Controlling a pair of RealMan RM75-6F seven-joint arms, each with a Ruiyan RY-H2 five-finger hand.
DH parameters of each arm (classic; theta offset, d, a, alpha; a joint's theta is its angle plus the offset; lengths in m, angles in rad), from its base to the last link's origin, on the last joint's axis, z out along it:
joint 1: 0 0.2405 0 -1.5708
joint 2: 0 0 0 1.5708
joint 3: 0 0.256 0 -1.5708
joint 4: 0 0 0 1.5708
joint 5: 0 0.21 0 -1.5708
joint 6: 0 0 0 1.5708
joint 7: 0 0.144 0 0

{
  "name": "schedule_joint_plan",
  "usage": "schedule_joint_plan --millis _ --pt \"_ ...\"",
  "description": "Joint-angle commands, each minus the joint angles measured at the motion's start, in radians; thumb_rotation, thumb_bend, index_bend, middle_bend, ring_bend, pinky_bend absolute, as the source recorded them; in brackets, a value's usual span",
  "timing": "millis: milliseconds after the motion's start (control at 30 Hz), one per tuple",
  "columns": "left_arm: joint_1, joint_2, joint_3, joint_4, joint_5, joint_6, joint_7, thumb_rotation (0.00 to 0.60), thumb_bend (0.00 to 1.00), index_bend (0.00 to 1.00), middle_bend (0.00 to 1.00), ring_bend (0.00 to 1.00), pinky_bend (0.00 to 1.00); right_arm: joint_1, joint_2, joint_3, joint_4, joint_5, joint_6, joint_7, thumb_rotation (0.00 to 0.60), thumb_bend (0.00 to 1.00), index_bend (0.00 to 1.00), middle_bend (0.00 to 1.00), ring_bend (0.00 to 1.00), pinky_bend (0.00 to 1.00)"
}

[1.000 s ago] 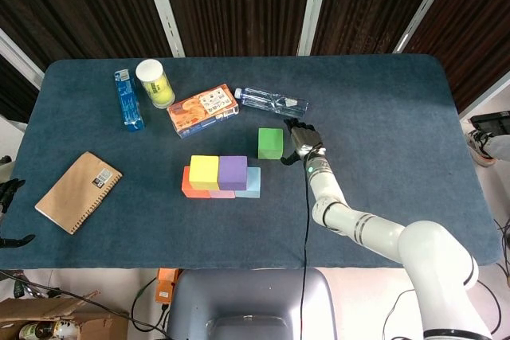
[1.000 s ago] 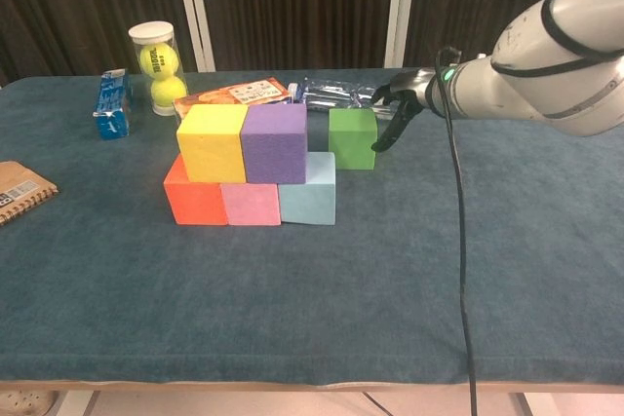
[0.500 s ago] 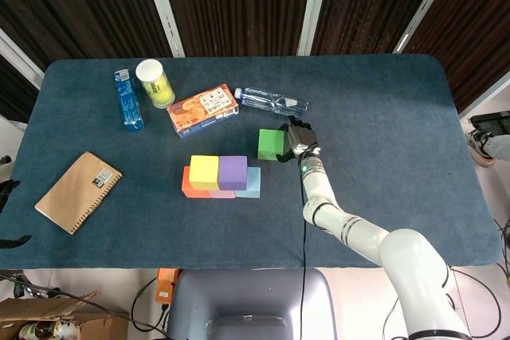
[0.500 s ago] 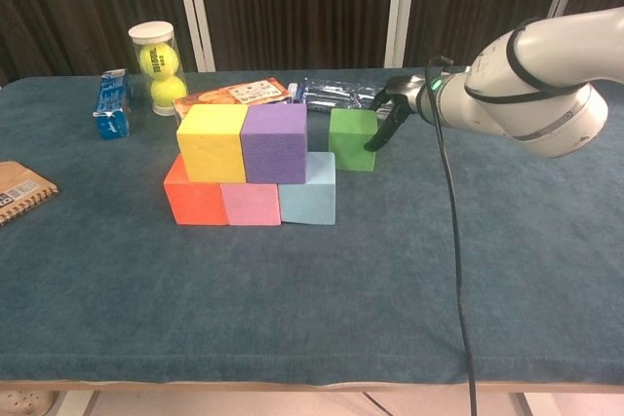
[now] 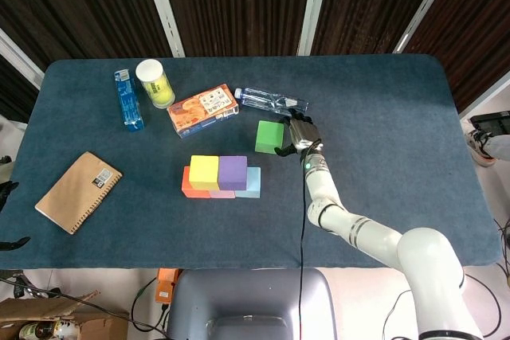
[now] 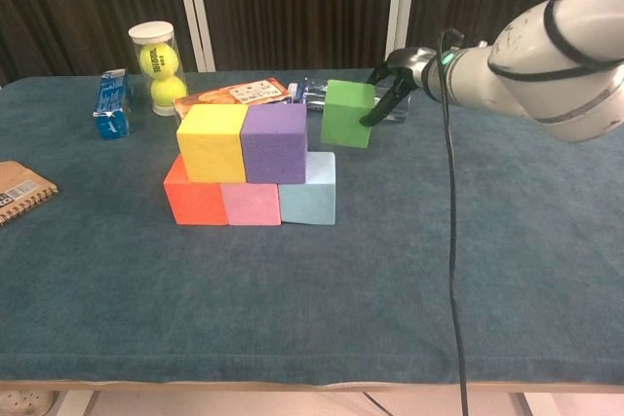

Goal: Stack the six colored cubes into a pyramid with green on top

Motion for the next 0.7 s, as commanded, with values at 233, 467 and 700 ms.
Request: schedule_joint_plan --millis 233,467,700 --pt "0.018 -0.001 0.004 -0.005 0.010 0.034 0.016 0.600 0.14 0.09 0.04 0.00 0.05 -0.082 0.384 0.107 -0.691 -0.001 0.274 -0.053 0.600 0.23 0.54 0.02 0.00 0.00" --pt "0.051 0.002 0.015 -0.025 0.027 0.091 0.032 0.600 0.14 0.09 0.04 0.00 0.05 -0.038 0.454 0.183 -0.901 0.091 0.396 -0.085 0.600 0.23 0.53 0.02 0.00 0.00" --pt "0.081 0.006 0.019 -0.018 0.020 0.122 0.016 0.600 0.14 0.09 0.04 0.00 0.05 0.020 0.446 0.195 -0.933 0.201 0.388 -0.113 0.600 0.23 0.53 0.02 0.00 0.00"
